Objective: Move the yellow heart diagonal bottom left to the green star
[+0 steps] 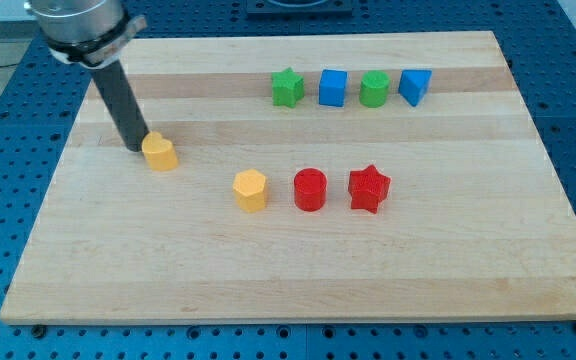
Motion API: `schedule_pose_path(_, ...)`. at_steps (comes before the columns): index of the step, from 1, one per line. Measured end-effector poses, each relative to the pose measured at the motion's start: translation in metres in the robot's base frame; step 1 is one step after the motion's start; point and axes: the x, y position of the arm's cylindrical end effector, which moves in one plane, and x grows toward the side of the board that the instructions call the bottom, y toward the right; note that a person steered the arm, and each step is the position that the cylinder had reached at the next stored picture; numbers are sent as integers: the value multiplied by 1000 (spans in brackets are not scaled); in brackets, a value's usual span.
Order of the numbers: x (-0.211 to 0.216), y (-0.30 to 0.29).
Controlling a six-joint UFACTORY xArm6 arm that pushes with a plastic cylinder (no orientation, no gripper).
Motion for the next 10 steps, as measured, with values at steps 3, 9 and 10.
schedule_pose_path(3, 20, 29)
schedule_pose_path(9, 33, 52)
schedule_pose_path(10, 40, 52)
